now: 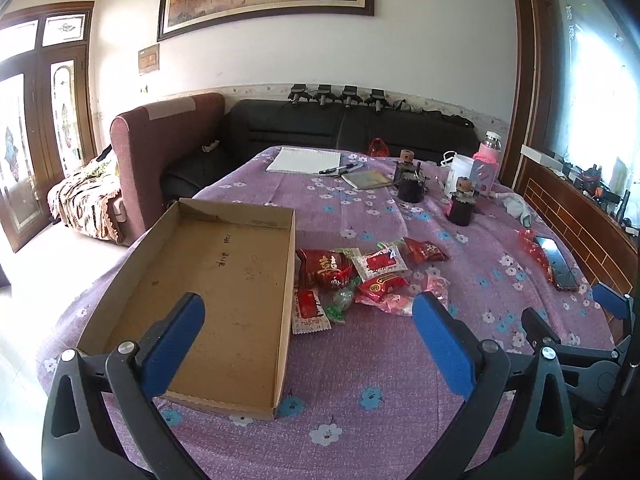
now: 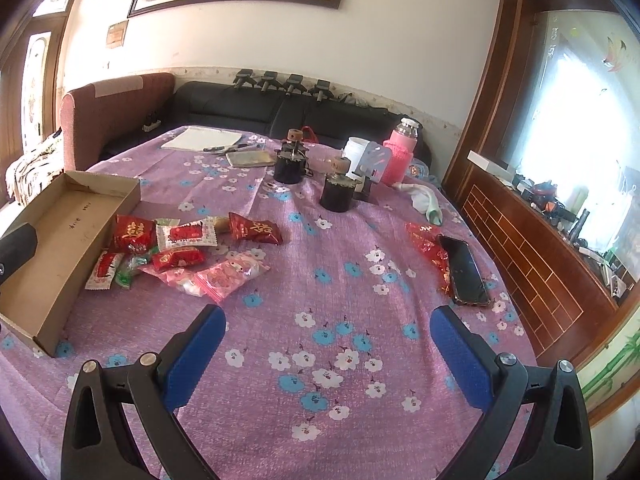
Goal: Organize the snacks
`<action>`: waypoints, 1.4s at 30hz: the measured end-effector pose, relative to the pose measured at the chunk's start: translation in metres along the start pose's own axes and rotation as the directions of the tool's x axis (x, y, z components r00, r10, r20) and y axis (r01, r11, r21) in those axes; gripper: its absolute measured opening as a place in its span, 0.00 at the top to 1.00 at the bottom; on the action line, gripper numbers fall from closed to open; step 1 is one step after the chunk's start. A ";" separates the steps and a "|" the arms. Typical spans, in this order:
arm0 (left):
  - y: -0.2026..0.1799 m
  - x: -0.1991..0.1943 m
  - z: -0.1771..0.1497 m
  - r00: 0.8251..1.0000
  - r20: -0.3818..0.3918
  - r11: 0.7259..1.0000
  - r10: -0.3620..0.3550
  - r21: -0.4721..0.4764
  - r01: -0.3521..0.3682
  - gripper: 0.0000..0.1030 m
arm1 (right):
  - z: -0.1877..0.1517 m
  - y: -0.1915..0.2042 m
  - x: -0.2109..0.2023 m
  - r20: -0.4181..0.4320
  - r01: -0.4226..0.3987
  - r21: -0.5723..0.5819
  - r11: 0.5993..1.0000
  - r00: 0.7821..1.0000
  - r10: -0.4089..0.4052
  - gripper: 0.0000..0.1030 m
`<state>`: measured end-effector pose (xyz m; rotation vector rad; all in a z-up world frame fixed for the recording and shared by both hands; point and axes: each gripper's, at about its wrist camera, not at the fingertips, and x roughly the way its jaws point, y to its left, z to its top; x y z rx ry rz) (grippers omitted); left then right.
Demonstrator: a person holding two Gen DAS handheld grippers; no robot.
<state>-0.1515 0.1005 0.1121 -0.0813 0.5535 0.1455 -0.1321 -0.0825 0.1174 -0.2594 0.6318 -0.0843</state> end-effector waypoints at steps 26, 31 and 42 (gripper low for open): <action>-0.007 0.019 -0.007 0.999 -0.054 1.000 -0.002 0.028 0.004 0.00 | -0.003 0.002 0.019 -0.033 -0.004 0.003 1.000 0.999 0.005 0.00; -0.009 0.021 -0.009 0.998 -0.064 0.999 -0.001 0.039 0.004 0.00 | -0.003 0.002 0.021 -0.038 -0.005 -0.001 1.000 0.999 0.005 0.00; -0.016 0.031 -0.013 0.994 -0.110 0.996 0.029 0.088 -0.019 0.00 | -0.007 0.002 0.040 -0.108 -0.046 0.001 0.999 0.993 0.046 0.00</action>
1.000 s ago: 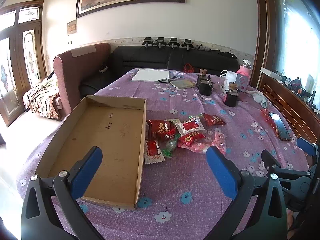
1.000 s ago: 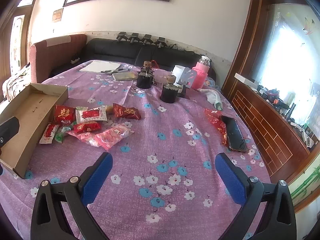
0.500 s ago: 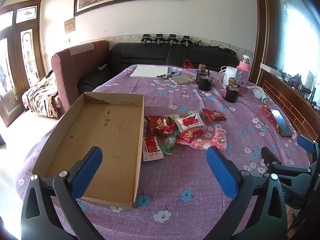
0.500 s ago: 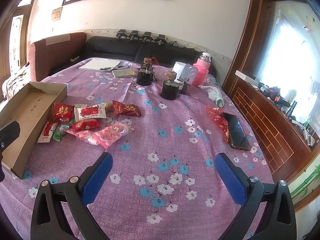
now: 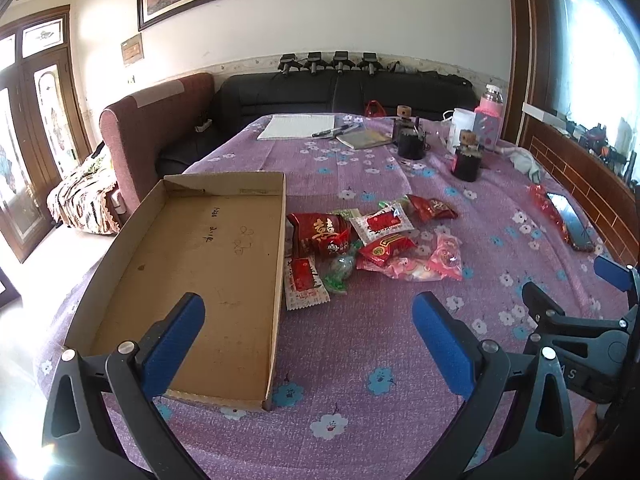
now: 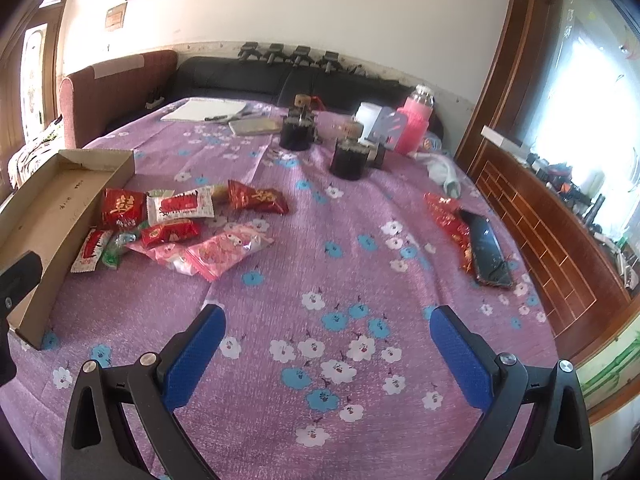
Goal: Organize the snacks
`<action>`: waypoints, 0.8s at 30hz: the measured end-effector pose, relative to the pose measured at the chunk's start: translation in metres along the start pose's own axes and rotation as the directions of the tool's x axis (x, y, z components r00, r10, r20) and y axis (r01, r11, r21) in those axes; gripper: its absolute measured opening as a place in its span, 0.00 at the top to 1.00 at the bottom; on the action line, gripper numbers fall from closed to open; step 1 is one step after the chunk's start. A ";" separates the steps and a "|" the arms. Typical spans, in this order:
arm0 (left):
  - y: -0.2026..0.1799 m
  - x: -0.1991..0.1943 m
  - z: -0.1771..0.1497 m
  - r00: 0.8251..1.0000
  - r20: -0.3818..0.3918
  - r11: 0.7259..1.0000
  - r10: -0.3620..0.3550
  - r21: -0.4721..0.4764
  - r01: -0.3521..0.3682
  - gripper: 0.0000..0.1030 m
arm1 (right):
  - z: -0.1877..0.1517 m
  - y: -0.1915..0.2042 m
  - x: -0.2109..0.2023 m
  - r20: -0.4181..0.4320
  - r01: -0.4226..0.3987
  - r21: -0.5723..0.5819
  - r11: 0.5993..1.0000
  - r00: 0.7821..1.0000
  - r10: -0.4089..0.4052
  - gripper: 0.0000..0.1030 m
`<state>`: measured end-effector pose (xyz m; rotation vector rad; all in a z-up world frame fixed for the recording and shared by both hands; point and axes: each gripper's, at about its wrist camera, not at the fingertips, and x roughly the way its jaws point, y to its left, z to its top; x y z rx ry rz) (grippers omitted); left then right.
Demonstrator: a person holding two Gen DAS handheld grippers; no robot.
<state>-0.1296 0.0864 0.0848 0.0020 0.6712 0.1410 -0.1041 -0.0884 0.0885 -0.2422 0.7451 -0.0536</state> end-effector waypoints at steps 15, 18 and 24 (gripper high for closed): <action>0.004 0.016 0.001 0.998 -0.053 1.000 -0.016 0.007 0.017 0.00 | 0.007 0.008 0.012 -0.033 -0.038 -0.012 0.999 0.999 0.038 0.00; 0.015 0.019 0.011 0.994 -0.082 0.997 -0.078 -0.014 0.077 0.00 | 0.012 0.002 0.018 -0.051 -0.101 0.012 0.995 0.994 0.101 0.00; 0.048 0.037 0.059 0.934 -0.138 0.941 -0.329 -0.133 0.312 0.00 | 0.027 -0.014 0.046 -0.095 -0.266 0.109 0.958 0.956 0.276 0.01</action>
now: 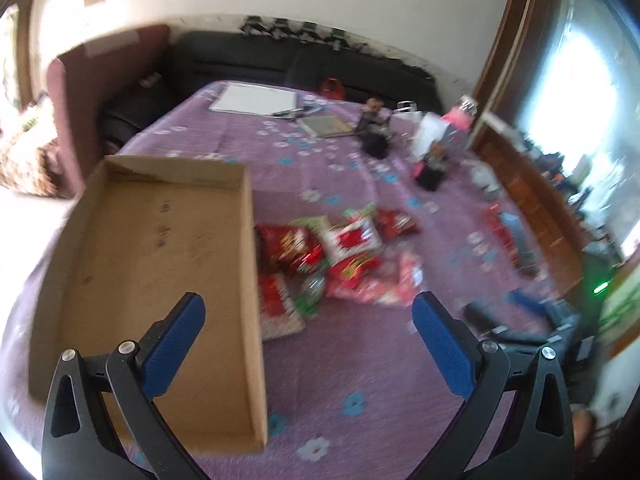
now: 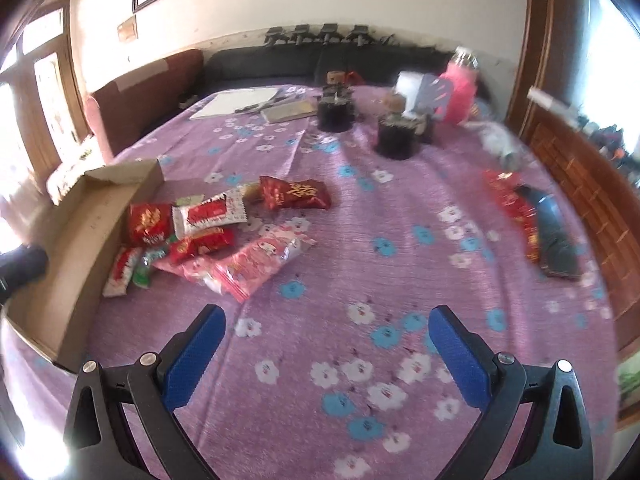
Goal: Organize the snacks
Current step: 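Grasp the white-and-red packet with the left gripper while the right grasps a pink candy bag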
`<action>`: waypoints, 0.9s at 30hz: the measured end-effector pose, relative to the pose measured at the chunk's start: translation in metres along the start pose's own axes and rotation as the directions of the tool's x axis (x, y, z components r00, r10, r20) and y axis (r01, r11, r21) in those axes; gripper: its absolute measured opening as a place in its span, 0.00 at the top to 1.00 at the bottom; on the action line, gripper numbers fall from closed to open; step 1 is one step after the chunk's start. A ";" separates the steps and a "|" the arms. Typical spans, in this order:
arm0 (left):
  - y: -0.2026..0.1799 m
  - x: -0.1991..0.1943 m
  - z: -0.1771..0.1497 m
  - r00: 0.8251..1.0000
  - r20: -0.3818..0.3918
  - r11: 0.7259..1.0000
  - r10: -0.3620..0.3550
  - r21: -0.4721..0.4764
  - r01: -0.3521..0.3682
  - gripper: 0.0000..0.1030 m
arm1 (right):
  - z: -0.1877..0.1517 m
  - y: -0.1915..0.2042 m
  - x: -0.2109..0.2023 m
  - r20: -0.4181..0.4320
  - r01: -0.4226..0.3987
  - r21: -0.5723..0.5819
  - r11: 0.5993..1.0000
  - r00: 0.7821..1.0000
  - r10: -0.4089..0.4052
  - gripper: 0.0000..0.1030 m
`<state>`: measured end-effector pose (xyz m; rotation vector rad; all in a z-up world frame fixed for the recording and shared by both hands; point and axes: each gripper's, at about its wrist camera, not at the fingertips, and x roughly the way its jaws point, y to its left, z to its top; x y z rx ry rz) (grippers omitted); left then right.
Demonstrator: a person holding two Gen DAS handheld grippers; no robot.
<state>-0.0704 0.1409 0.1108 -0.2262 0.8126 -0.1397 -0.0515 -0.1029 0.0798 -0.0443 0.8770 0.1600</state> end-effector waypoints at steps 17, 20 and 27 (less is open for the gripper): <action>-0.041 0.136 0.066 0.955 -0.285 0.989 -0.087 0.088 0.116 0.15 | 0.032 0.007 0.087 -0.197 -0.103 0.158 0.982 0.971 0.134 0.73; -0.054 0.154 0.067 0.951 -0.305 0.984 -0.048 0.149 0.098 0.15 | 0.024 -0.007 0.080 -0.185 -0.097 0.172 0.980 0.974 0.129 0.73; -0.057 0.180 0.055 0.920 -0.393 0.977 -0.017 0.188 0.098 0.57 | 0.016 -0.032 0.074 -0.159 -0.121 0.223 0.967 0.975 0.158 0.74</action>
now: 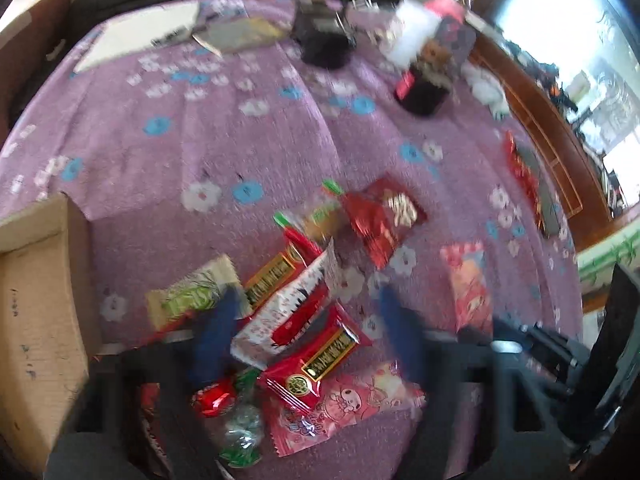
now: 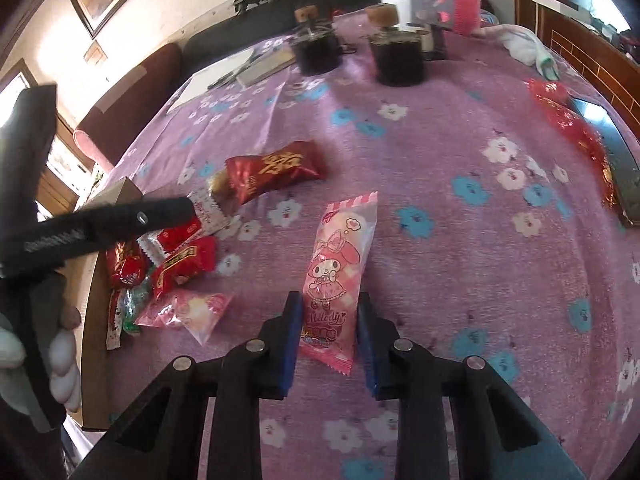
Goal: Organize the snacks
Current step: 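Grasp the white-and-red packet with the left gripper while the right grasps a pink candy bag, then carry both packets over the cardboard tray and open both grippers to drop them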
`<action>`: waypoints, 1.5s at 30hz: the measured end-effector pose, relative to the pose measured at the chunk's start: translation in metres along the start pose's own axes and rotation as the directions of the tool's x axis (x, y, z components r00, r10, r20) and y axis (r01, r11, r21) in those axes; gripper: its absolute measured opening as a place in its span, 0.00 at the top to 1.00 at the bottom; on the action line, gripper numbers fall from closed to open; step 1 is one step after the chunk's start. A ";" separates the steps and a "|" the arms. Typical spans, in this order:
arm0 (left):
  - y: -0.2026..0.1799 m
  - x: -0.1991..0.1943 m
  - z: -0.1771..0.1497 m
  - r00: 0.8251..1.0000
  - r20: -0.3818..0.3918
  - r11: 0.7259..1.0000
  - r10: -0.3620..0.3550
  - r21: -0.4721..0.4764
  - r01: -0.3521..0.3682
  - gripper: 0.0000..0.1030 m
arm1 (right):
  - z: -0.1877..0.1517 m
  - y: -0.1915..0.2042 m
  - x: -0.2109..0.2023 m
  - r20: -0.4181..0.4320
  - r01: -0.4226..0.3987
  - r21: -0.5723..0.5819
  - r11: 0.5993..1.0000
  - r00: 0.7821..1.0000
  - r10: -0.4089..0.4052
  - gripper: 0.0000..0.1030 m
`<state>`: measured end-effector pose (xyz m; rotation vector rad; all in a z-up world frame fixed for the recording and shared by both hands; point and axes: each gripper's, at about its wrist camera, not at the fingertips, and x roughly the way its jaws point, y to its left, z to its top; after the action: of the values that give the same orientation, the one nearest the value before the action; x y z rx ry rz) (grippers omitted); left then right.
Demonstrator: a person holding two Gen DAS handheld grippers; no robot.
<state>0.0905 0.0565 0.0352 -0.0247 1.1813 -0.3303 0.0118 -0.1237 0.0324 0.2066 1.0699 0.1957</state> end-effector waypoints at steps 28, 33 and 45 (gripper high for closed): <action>0.057 -0.125 -0.064 0.946 0.282 0.974 -0.159 -0.111 0.197 0.90 | -0.008 0.046 -0.070 0.152 -0.133 -0.050 0.990 0.979 0.139 0.88; 0.110 -0.148 -0.083 0.937 0.330 0.962 -0.117 -0.195 0.190 0.90 | -0.003 0.101 -0.084 0.162 -0.193 -0.141 0.971 0.963 0.214 0.90; 0.207 -0.120 -0.088 0.953 0.302 0.906 0.010 -0.406 0.119 0.89 | 0.025 0.230 -0.014 -0.061 -0.424 -0.176 0.888 0.905 0.420 0.90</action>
<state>0.0195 0.2993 0.0701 -0.4731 0.9320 -0.1089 0.0140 0.0920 0.1159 0.2681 1.0102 0.6912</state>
